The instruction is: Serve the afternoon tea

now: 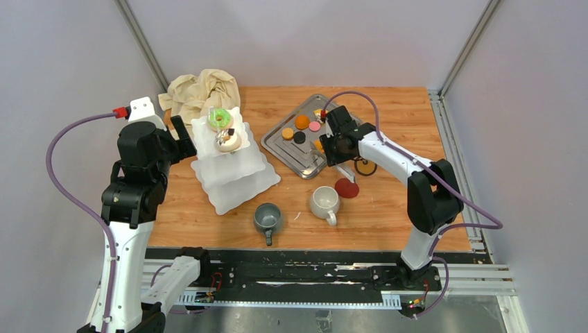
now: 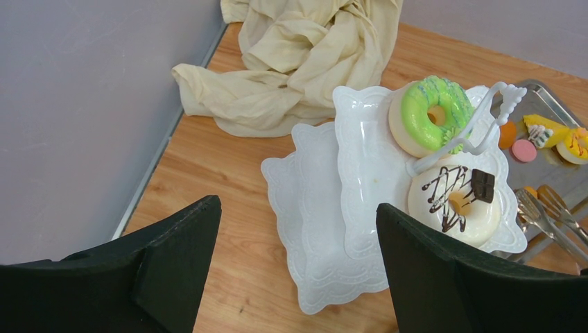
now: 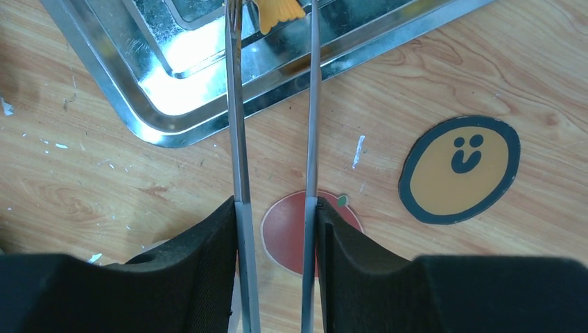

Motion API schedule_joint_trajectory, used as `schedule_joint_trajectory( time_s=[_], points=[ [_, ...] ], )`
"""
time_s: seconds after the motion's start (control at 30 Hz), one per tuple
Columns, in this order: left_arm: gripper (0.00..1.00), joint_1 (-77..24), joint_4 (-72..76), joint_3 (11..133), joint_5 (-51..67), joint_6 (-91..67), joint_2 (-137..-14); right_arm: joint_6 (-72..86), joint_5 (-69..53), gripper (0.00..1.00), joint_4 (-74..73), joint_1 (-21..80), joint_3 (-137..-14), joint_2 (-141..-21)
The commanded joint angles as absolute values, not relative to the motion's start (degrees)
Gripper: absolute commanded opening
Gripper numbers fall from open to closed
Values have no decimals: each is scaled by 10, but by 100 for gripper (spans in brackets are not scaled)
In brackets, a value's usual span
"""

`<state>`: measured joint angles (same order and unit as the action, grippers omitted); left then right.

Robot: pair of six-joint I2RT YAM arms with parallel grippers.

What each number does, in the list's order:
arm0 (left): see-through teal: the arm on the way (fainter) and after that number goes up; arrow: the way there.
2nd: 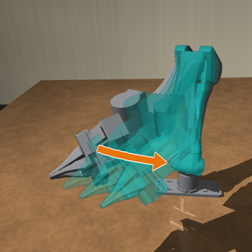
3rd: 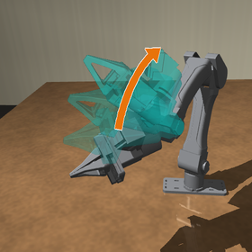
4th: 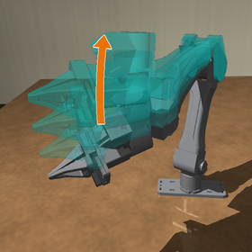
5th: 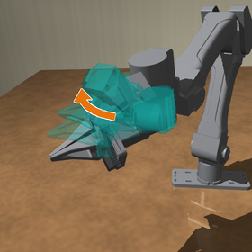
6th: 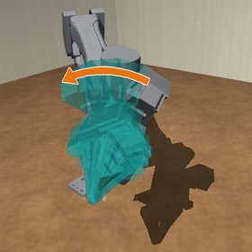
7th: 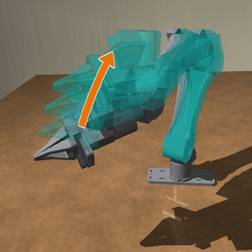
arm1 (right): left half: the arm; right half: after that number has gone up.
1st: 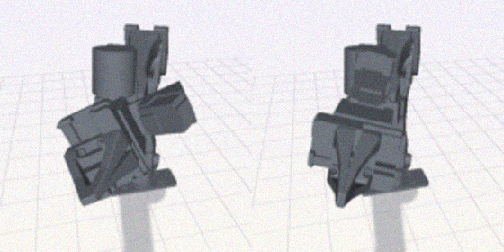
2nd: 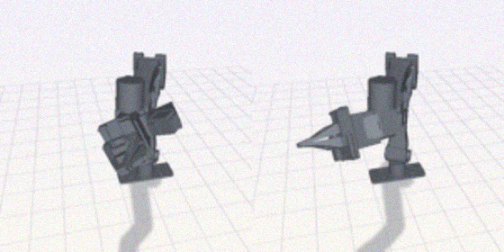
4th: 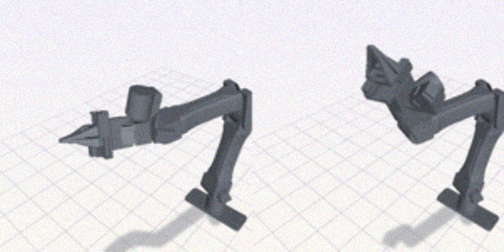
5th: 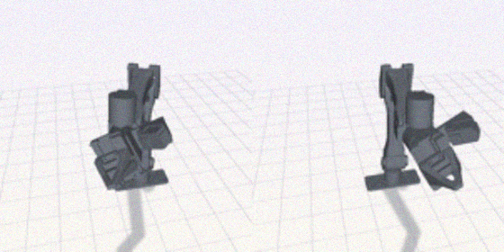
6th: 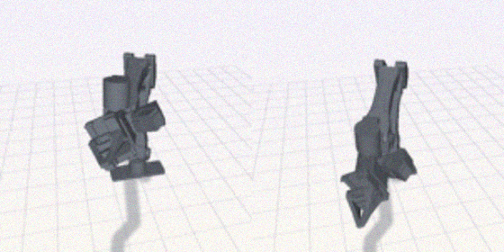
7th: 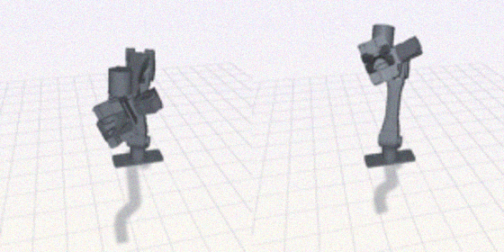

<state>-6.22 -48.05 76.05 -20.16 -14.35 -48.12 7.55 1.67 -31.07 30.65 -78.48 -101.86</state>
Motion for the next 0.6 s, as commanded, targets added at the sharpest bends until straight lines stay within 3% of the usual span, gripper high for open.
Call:
schedule_joint_trajectory(
  time_s=[0.0,0.57],
  points=[
    [87,-65,-462,765,-204,-141,-479,62,32,15,-328,314,-811,-971],
    [87,-65,-465,793,-209,-134,-483,42,-87,13,-331,357,-829,-846]
  ],
)
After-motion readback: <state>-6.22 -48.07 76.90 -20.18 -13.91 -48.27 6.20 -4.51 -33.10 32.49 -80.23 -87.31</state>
